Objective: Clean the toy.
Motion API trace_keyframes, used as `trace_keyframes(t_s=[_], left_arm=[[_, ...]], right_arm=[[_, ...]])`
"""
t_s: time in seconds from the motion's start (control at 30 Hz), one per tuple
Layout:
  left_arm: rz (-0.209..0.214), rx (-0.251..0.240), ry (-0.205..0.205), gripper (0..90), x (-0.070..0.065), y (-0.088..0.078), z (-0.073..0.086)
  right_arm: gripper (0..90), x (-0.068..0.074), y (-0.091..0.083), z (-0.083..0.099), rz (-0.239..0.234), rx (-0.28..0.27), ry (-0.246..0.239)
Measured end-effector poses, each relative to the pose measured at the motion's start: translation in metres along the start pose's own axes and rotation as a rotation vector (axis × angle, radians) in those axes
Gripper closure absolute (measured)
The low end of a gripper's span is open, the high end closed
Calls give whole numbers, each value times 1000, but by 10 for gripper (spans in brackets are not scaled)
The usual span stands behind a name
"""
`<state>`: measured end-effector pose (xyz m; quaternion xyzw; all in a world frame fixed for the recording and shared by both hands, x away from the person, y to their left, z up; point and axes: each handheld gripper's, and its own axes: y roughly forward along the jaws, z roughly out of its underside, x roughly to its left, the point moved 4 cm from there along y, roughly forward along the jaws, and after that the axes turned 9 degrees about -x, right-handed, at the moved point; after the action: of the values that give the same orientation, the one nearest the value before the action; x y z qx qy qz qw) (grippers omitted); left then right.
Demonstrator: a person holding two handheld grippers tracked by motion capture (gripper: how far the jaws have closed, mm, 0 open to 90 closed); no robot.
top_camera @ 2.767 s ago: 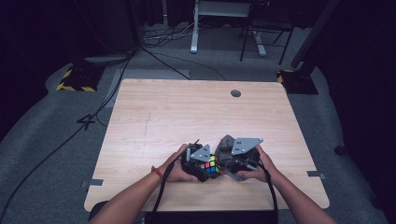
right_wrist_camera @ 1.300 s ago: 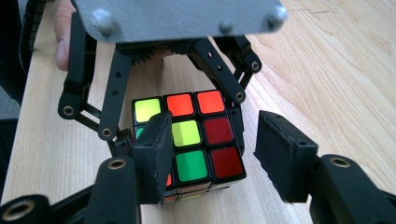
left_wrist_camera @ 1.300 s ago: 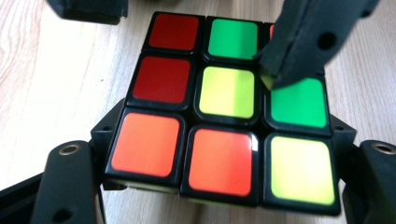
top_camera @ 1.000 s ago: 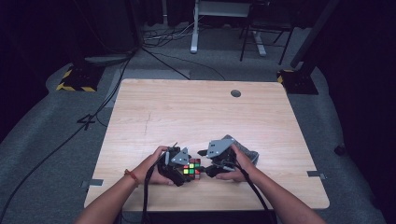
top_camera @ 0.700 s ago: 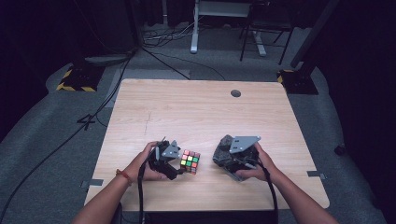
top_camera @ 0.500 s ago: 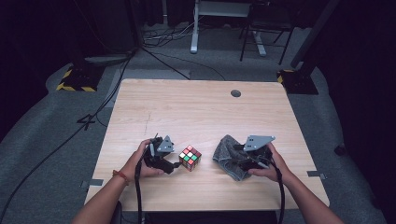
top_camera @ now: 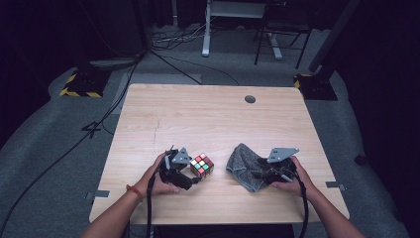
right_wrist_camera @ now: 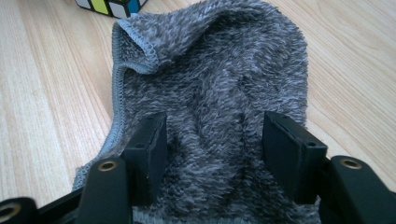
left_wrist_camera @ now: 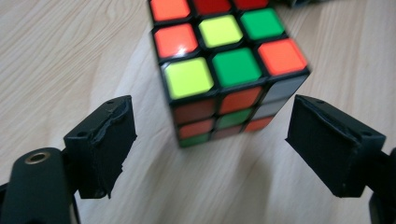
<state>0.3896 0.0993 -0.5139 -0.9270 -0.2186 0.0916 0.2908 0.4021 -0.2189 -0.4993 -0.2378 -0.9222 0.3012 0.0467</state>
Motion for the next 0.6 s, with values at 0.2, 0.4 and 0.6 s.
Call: trace_keyframes(t_s=[0.2, 0.4, 0.6], left_arm=[[26, 3, -25, 170, 0, 16, -6], [34, -3, -33, 305, 5, 23, -7], [43, -1, -8, 325, 7, 24, -7]], right_arm=[[419, 0, 8, 4, -6, 8, 6], [418, -2, 13, 7, -3, 23, 10], [563, -2, 19, 11, -9, 45, 33]])
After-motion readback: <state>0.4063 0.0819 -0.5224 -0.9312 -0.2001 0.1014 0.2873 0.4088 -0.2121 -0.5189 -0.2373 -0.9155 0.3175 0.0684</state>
